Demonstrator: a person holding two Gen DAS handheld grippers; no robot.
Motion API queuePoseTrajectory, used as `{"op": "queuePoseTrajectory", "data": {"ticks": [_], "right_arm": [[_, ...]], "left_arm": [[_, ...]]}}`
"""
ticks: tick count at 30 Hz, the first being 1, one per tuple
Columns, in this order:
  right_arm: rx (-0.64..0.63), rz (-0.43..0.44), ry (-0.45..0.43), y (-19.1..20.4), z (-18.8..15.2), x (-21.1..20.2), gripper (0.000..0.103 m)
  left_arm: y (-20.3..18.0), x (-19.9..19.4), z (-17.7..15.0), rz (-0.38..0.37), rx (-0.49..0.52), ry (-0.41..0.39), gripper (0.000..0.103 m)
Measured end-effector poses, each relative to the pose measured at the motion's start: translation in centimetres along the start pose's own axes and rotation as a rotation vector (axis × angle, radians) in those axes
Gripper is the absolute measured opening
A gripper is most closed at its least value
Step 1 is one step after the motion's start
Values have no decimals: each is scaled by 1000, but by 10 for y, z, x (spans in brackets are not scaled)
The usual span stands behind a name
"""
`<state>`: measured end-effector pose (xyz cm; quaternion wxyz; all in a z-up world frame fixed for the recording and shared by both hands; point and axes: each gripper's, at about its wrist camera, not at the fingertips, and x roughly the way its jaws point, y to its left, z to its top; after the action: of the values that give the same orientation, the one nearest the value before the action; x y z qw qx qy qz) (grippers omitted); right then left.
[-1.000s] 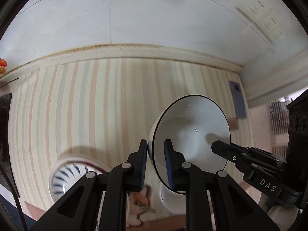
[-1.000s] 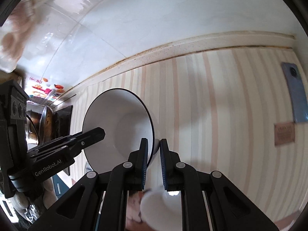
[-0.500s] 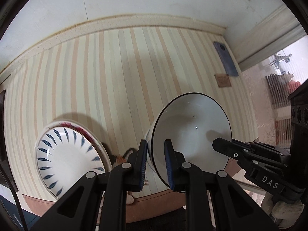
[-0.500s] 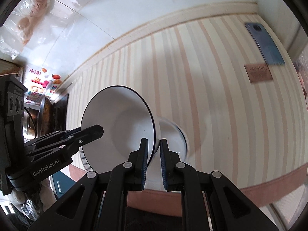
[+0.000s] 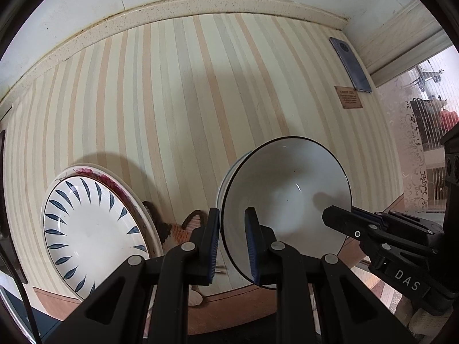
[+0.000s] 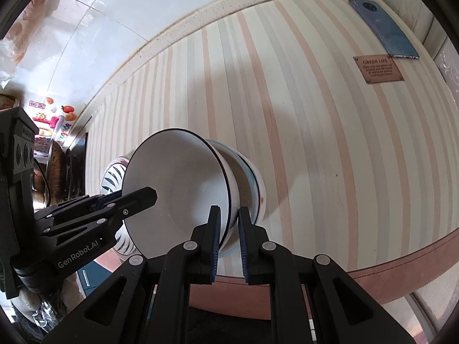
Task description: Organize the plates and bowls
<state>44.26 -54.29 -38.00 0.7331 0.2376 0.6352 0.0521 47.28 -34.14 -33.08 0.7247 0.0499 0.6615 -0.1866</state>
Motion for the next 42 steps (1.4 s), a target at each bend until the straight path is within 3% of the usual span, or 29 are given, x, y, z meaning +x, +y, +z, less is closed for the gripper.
{"op": "queuePoseTrajectory", "data": {"ticks": [11,17,18,19,22,25,27,28,31,33,39,42], "right_arm": [[-5,-42,4,-1,6,6,16],[-5,-58,-9,2,0,-7,17],[-15,-76,-19,5,-3,-12,22],[-20,-85,-32,7,-7,-18,34],[-40,-96,-83,16,-18,-39,60],[-53,-104,-132,26,-29,-61,65],[-53,-83,-166,30,-37,-77,71],[-52,-78,-180,32,-39,-83,76],[-60,-81,-231,37,-50,-102,87],[-68,-101,-255,41,-57,-113,92],[-97,-163,-345,53,-79,-149,94],[-94,-146,-378,57,-87,-166,95]], "left_arm": [[-6,-3,-4,37,37,-25,16],[-8,-33,-17,78,64,-81,17],[-8,-42,-20,75,70,-99,17],[-8,-49,-23,69,77,-110,17],[-7,-69,-30,44,88,-145,26],[-7,-86,-37,28,101,-169,45],[-10,-95,-39,15,109,-187,70],[-11,-100,-41,6,115,-199,73],[-15,-115,-46,-19,127,-220,77],[-15,-121,-47,-38,129,-220,86],[-17,-140,-55,-101,132,-239,89],[-20,-150,-58,-115,139,-255,89]]}}
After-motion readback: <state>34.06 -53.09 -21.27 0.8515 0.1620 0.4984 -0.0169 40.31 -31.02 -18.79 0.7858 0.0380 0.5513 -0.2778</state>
